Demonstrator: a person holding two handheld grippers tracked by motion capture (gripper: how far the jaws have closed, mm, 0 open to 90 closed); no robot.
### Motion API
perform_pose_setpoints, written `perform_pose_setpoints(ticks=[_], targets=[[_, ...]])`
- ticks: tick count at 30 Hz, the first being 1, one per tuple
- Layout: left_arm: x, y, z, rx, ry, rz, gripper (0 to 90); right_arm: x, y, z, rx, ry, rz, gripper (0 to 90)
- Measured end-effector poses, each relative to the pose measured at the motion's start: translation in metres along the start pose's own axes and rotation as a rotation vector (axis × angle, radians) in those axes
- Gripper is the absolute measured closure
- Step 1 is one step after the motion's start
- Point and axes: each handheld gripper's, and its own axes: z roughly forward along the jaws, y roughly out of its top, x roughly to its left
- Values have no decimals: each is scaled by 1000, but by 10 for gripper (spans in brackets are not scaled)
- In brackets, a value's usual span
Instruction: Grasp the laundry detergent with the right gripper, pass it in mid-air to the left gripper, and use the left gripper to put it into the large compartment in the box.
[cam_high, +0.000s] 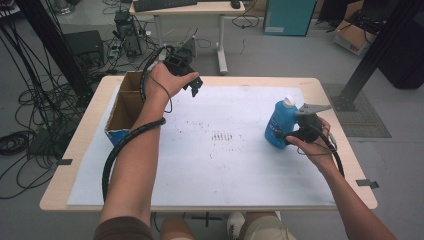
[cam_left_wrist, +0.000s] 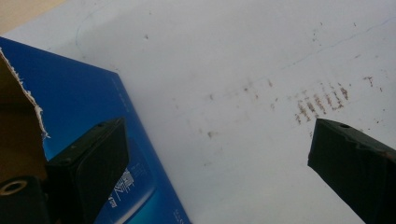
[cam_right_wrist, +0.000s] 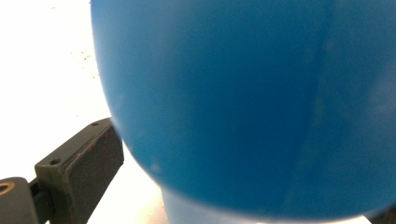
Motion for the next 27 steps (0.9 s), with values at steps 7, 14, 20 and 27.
perform_pose_setpoints(ticks=[7, 14, 20, 27], targets=[[0, 1, 0, -3, 2, 5, 57, 0, 0, 1, -3, 0, 1, 24], [0, 0, 0, -10, 5, 1, 57, 0, -1, 0, -4, -1, 3, 25], [1, -1, 0, -5, 3, -3, 57, 0, -1, 1, -3, -2, 3, 24], [0, -1, 1, -6, 7, 2, 57, 0, -1, 1, -6, -2, 1, 24]])
